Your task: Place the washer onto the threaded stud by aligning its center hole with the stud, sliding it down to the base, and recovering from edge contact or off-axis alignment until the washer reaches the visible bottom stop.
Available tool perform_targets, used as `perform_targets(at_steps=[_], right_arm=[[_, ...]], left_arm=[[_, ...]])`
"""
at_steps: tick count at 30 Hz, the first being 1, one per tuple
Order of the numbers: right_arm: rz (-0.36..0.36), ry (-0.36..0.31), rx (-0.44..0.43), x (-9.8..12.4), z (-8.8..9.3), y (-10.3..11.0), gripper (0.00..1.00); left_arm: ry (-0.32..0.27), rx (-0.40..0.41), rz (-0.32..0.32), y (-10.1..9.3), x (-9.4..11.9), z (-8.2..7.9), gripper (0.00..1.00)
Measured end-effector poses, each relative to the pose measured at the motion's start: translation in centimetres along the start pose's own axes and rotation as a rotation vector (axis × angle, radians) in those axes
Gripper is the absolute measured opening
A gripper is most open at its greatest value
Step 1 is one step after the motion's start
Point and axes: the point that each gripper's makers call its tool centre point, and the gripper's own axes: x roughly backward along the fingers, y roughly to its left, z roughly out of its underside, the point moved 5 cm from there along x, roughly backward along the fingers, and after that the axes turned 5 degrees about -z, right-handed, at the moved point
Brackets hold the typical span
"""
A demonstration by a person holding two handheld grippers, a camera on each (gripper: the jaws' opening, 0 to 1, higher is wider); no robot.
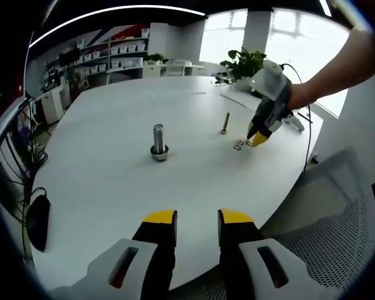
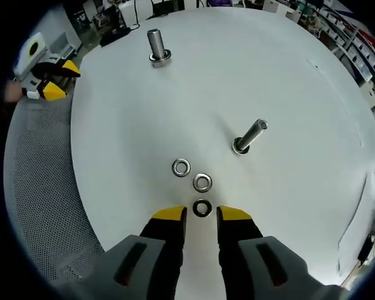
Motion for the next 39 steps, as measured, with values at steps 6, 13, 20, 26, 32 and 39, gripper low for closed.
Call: perform_targets(at_steps=[6,13,20,26,32,39], right_arm=[[0.014,-0.013,0.013,0.1,0.1,0.0,0.2],[-0.003,0.011,0.067,0.0,-0.4,-0.1,0.2],[-0.019,0.086,0.164,-0.1,-0.8,-0.4,0.16],[-0.032,0.136,0.167,-0.2,-1.1,-0.5,0.14],[-0.028,0.157,0.127,-0.2,-1.1,-0.6,0.14],[0.006,0.122,0.101,-0.2,-0.9,-0.3,0.14]], left_arm=[[-0.004,-0.008,-0.005,0.0,0.0,-0.1,0.24],[-0.001,-0.009,-0.004,0.0,0.0,0.0,0.24],[0.003,-0.009,-0.004,0.0,0.0,0.0,0.24],[0.002,-0.007,-0.003,0.0,0.0,0.0,0.24],[0.003,-0.007,-0.003,0.0,0.0,0.0,0.24],[0.002,-0.009,-0.002,0.0,0.0,0.0,0.23]])
